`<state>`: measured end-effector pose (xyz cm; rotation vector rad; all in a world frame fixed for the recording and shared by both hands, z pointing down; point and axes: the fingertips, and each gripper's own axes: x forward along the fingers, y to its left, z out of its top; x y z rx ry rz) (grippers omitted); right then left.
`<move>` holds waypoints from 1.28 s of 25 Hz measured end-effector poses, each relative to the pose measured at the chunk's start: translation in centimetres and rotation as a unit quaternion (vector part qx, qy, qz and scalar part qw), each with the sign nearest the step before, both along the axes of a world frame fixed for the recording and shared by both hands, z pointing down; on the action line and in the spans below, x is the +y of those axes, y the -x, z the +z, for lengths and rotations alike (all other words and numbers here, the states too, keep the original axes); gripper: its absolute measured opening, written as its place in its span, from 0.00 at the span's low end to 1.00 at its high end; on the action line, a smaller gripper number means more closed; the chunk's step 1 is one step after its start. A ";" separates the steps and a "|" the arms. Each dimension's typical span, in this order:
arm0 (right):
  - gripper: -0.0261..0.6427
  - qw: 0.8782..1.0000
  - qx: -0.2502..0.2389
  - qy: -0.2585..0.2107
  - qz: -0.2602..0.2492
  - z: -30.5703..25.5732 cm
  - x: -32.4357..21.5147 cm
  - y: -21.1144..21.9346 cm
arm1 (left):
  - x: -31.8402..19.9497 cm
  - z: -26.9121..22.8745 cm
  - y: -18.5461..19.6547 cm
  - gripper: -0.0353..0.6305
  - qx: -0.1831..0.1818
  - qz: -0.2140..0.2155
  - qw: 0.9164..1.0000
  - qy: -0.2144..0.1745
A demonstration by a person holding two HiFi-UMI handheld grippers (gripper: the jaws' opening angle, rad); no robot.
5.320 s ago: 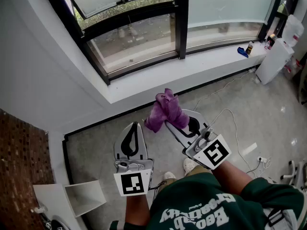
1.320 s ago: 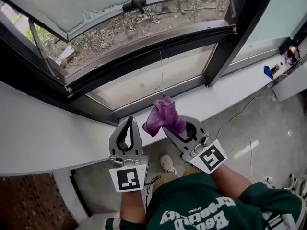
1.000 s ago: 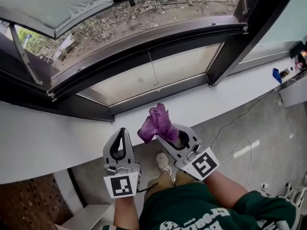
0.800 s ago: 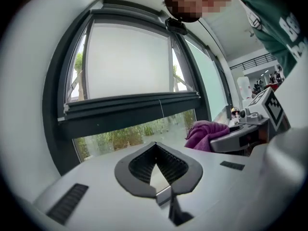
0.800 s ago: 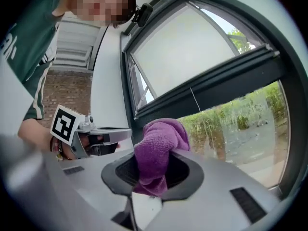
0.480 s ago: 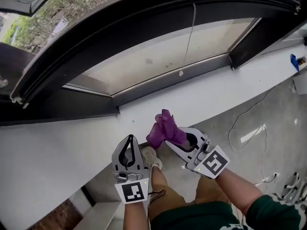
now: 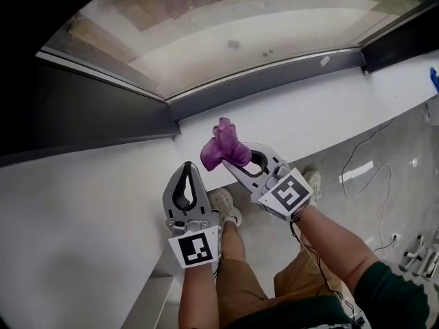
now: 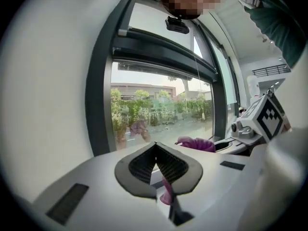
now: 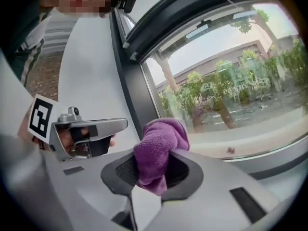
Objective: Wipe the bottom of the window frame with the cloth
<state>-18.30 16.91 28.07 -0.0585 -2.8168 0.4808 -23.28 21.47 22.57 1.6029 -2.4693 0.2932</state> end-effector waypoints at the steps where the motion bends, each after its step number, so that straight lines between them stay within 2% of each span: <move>1: 0.19 1.000 0.003 0.001 -0.005 1.2 0.2 0.9 | 0.3 1.1 0.4 0.06 0.009 -0.007 1.000 0.003; 4: 0.19 1.000 0.013 0.006 -0.026 4.8 1.1 3.0 | 0.6 3.9 1.0 0.06 0.034 -0.023 0.999 0.003; 9: 0.19 0.997 0.035 -0.010 -0.061 10.3 2.6 6.7 | 0.8 7.5 2.0 0.06 0.051 -0.028 0.998 0.014; 16: 0.19 0.996 0.067 -0.019 -0.064 16.8 3.0 11.2 | 1.8 12.1 3.4 0.06 0.083 -0.047 0.995 0.031; 20: 0.19 0.992 0.091 -0.018 -0.090 19.0 4.0 12.6 | 1.9 12.9 3.7 0.06 0.089 -0.053 0.994 0.032; 25: 0.19 0.989 0.120 -0.007 -0.089 20.8 4.1 12.4 | 1.5 13.6 3.9 0.06 0.089 -0.048 0.994 0.033; 29: 0.19 0.989 0.115 -0.015 -0.097 21.4 4.2 13.1 | 2.0 15.3 4.3 0.06 0.088 -0.056 0.994 0.043; 32: 0.19 0.988 0.118 -0.017 -0.099 22.0 3.5 13.6 | 1.4 16.3 4.4 0.06 0.075 -0.055 0.994 0.065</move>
